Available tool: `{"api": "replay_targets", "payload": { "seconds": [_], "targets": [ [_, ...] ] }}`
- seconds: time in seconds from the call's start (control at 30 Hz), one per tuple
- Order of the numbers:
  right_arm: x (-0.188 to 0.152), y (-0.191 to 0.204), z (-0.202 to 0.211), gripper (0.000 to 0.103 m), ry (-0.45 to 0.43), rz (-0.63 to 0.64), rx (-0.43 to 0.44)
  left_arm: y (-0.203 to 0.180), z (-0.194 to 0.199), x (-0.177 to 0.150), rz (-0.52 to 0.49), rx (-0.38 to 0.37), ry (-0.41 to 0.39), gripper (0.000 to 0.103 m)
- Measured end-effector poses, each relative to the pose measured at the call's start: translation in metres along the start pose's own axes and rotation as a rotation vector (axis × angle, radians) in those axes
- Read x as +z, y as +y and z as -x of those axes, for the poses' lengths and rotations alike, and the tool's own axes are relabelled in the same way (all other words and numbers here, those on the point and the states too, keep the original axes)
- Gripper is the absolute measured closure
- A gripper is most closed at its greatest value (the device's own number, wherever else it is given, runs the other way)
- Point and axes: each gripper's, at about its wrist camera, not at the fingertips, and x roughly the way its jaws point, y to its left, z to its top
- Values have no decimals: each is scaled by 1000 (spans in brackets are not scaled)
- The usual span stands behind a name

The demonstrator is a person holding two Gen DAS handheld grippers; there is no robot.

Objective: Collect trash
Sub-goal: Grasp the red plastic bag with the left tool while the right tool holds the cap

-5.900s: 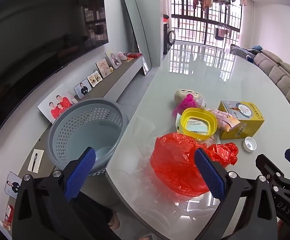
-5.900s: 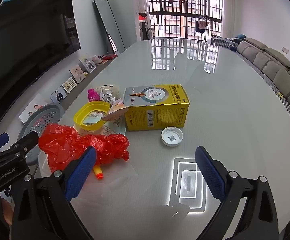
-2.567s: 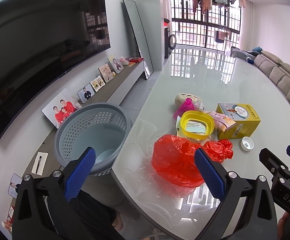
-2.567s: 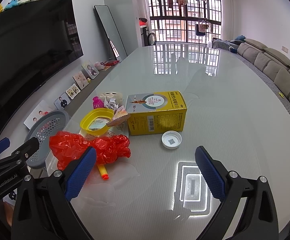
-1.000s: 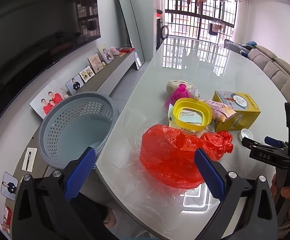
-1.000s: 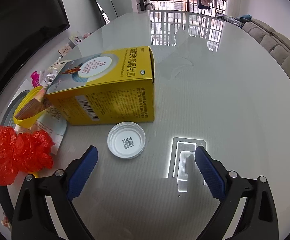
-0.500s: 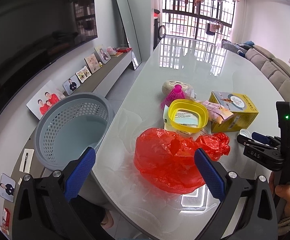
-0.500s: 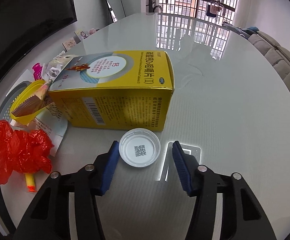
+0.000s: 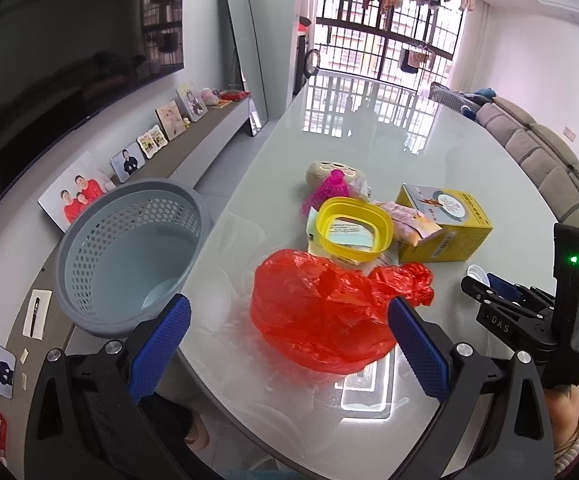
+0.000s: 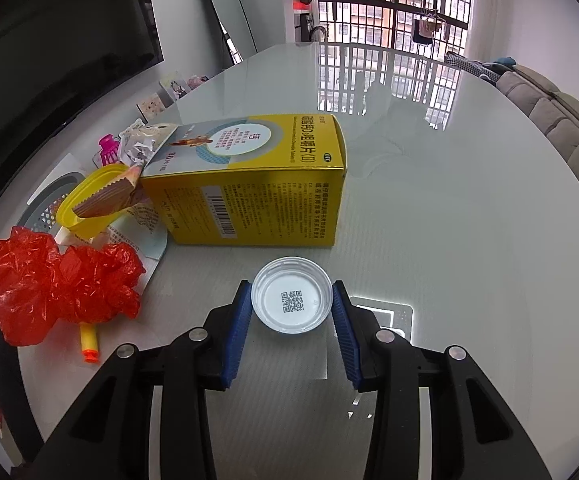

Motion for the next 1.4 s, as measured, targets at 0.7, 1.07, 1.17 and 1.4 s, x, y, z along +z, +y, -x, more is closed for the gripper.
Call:
{"api": "replay_targets", "payload": {
  "seconds": [0.7, 1.07, 1.17, 1.4],
  "targets": [
    [-2, -10, 7, 64, -36, -55, 59, -35, -57, -5, -80, -42, 97, 62],
    [0, -9, 14, 64, -47, -50, 74, -25, -32, -5, -64, -75, 64, 82],
    [1, -11, 19, 64, -55, -57, 80, -25, -25, -1, -72, -84, 50, 82],
    [5, -2, 25, 64, -50, -72, 37, -25, -5, 6, -115, -131, -7, 82]
  ]
}}
